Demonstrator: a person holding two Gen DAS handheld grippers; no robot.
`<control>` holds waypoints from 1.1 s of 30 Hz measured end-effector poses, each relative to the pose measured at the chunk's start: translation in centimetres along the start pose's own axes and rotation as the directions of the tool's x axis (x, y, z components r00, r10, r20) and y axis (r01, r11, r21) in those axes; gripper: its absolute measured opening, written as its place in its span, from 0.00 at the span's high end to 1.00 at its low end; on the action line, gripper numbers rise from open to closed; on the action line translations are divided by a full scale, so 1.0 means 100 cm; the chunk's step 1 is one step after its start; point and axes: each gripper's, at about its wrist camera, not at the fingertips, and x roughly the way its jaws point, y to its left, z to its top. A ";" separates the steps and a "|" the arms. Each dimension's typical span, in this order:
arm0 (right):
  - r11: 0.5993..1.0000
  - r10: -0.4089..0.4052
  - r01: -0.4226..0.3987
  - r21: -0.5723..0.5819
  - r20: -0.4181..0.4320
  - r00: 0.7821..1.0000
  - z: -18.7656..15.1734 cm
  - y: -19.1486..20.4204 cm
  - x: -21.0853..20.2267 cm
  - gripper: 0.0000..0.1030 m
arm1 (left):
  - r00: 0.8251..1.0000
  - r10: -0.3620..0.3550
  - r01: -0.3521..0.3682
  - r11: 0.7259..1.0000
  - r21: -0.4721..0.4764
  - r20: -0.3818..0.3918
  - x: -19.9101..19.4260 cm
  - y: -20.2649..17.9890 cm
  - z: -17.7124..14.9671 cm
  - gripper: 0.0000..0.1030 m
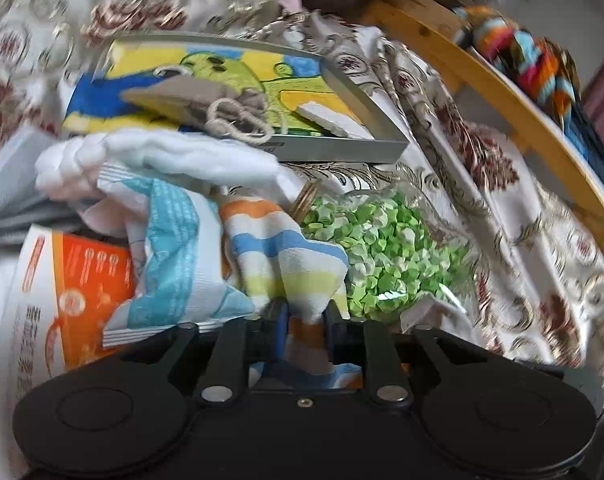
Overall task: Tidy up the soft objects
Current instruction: 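Grasp the striped towel with the left tool while the right tool grasps the orange strip, then place the striped towel and orange strip into the frog tray and open both tools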
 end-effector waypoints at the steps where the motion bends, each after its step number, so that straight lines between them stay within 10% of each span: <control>1: 1.000 -0.004 0.004 -0.011 -0.001 1.000 0.000 0.001 0.000 0.94 | 1.000 -0.009 0.009 1.000 -0.027 0.001 -0.001 0.002 0.000 0.85; 22: 0.988 -0.113 0.098 0.117 0.133 0.985 0.024 -0.036 -0.087 0.96 | 0.979 -0.071 0.084 0.994 -0.064 0.190 -0.093 -0.046 -0.026 0.89; 33: 0.976 -0.160 0.130 0.174 0.172 0.972 0.031 -0.059 -0.094 0.95 | 0.971 -0.105 0.101 0.994 0.031 0.215 -0.120 -0.077 0.021 0.89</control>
